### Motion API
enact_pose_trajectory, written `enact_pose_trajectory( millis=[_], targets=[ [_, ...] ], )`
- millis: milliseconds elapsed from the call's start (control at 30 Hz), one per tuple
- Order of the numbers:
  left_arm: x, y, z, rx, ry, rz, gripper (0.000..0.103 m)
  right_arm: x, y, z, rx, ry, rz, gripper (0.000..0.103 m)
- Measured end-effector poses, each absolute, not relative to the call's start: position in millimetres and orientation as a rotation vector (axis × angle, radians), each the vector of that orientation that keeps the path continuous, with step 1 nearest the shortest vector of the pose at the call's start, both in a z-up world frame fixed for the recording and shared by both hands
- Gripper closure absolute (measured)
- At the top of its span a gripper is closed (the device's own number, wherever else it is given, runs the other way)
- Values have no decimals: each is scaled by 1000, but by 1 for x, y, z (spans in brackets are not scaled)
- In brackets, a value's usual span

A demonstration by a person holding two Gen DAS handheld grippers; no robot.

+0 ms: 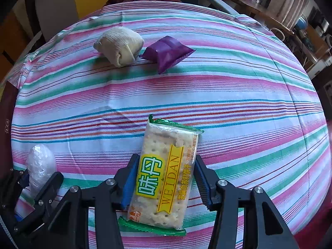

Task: Organize objects
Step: 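Lift the wrapped item with the left gripper and carry it over the gold tray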

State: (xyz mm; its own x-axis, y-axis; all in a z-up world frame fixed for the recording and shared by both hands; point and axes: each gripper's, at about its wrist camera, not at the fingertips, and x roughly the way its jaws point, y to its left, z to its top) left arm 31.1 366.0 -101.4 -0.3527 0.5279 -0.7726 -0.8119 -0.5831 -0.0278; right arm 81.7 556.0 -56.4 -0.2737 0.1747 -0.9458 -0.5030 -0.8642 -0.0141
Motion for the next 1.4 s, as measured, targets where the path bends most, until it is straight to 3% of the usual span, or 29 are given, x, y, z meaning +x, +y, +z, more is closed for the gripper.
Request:
enact_pose_trajectory(
  millis=[1200,1400],
  targets=[
    [38,362,-95,-953,496,2003,72,44,543,-90,-1514,284,2230,55],
    [55,354,-70,-881,474,1994,72,43,545,-93,-1507,279,2235,55]
  ],
)
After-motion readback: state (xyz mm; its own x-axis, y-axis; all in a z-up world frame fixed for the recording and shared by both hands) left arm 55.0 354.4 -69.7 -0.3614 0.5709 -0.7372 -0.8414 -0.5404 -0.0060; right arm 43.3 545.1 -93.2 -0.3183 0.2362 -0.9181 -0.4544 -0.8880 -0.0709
